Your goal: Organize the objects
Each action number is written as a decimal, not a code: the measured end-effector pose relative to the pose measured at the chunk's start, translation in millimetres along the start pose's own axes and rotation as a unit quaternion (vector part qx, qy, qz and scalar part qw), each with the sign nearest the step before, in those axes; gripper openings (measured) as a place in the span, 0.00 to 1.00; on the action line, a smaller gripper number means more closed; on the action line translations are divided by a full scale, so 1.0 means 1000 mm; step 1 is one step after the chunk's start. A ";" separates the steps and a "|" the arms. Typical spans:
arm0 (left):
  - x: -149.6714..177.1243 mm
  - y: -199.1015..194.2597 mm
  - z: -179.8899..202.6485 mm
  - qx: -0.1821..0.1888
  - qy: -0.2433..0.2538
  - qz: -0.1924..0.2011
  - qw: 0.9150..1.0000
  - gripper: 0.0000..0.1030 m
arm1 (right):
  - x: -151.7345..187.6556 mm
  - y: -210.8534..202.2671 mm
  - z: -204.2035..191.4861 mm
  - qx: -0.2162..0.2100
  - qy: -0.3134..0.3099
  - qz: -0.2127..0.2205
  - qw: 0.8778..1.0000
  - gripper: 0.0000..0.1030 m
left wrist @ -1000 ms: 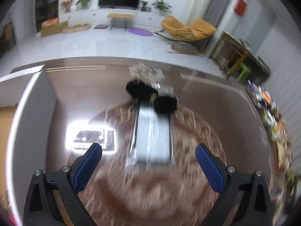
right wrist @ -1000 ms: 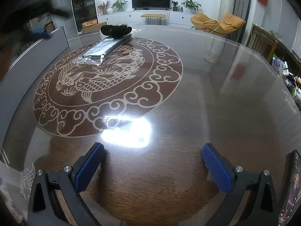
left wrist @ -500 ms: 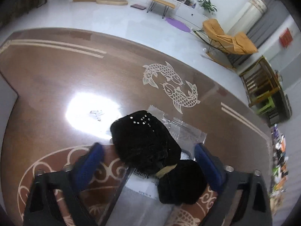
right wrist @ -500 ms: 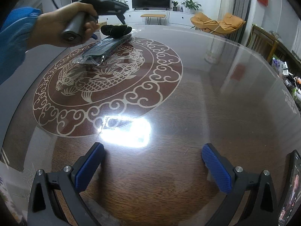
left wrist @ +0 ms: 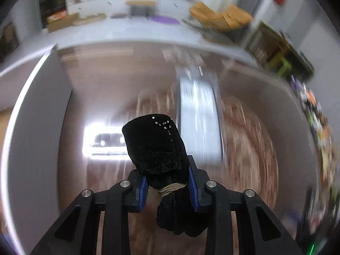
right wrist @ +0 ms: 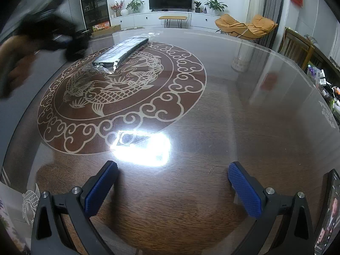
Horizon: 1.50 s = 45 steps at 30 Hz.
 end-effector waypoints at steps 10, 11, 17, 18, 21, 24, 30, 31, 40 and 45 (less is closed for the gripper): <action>0.110 -0.008 -0.018 -0.042 0.027 0.001 0.999 0.59 | 0.000 0.000 0.000 0.000 0.000 0.000 1.000 1.00; 0.115 -0.008 -0.017 -0.060 0.027 0.006 0.998 0.76 | 0.000 0.001 0.000 0.000 0.000 0.000 1.000 1.00; 0.129 -0.010 -0.019 -0.099 0.013 0.035 0.994 0.94 | 0.000 0.001 0.000 0.000 0.000 0.000 1.000 1.00; 0.130 -0.010 -0.022 -0.103 0.011 0.040 0.994 0.96 | 0.000 0.001 0.000 0.000 0.000 0.000 1.000 1.00; 0.135 -0.014 -0.020 -0.099 0.027 0.068 0.992 0.97 | 0.000 0.001 0.000 0.000 0.000 0.000 1.000 1.00; 0.139 -0.015 -0.017 -0.092 0.035 0.087 0.991 1.00 | 0.000 0.001 0.000 0.000 0.001 0.000 1.000 1.00; 0.141 -0.011 -0.021 -0.090 0.032 0.088 0.992 1.00 | 0.000 0.000 -0.001 0.000 0.001 0.000 1.000 1.00; 0.141 -0.011 -0.021 -0.090 0.032 0.088 0.992 1.00 | 0.000 0.001 0.000 0.000 0.001 0.000 1.000 1.00; 0.141 -0.012 -0.021 -0.090 0.033 0.088 0.991 1.00 | 0.000 0.001 -0.001 0.000 0.001 0.000 1.000 1.00; 0.141 -0.011 -0.020 -0.090 0.033 0.088 0.991 1.00 | 0.000 0.000 -0.001 0.001 0.001 0.000 1.000 1.00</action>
Point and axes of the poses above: each gripper's, at about its wrist camera, not at the fingertips, and y roughly the way its jaws point, z to its right, x to its underside, the point moved 2 cm from there along y, roughly the way its jaws point, and after that the axes turned 1 degree about -z, right-handed, at the moved point
